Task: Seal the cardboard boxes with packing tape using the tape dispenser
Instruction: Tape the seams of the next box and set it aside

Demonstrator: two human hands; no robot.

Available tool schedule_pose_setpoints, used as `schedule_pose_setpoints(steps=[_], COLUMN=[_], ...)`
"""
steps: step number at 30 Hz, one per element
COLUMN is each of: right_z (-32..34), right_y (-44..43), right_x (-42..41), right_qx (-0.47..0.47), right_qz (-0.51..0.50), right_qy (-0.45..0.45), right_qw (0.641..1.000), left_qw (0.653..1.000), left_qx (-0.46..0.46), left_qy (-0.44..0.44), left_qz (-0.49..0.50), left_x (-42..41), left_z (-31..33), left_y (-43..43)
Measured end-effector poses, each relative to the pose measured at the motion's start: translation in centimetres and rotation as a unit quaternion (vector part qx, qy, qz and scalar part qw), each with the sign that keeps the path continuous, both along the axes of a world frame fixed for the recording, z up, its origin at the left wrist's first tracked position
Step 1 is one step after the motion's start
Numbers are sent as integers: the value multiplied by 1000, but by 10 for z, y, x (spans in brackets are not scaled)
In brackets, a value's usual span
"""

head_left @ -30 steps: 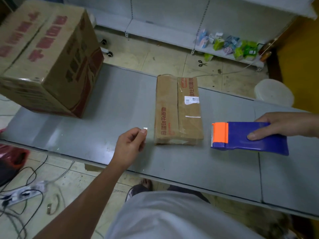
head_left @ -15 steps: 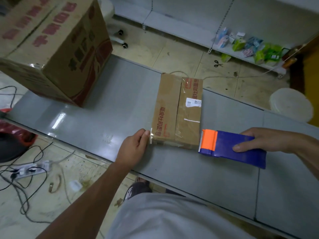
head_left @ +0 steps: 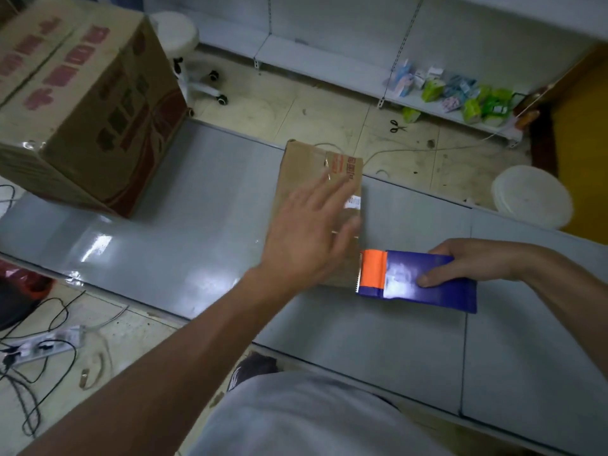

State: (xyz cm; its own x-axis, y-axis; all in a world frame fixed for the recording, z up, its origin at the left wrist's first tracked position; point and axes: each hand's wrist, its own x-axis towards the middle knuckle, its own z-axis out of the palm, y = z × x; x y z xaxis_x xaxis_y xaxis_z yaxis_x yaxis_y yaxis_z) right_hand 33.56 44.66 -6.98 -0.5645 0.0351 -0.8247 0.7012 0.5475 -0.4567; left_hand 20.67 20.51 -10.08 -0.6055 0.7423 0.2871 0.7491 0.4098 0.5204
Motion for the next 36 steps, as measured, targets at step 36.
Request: schedule_pose_setpoints(steps=[36], right_z=[38], right_y=[-6], right_x=[9], right_qx=[457], right_qz=[-50], right_qy=[33], right_qw=[887], left_qw=[981], left_qx=[-181], left_qy=[12], left_qz=[-72], left_x=[-15], left_z=[-54], left_y=[14])
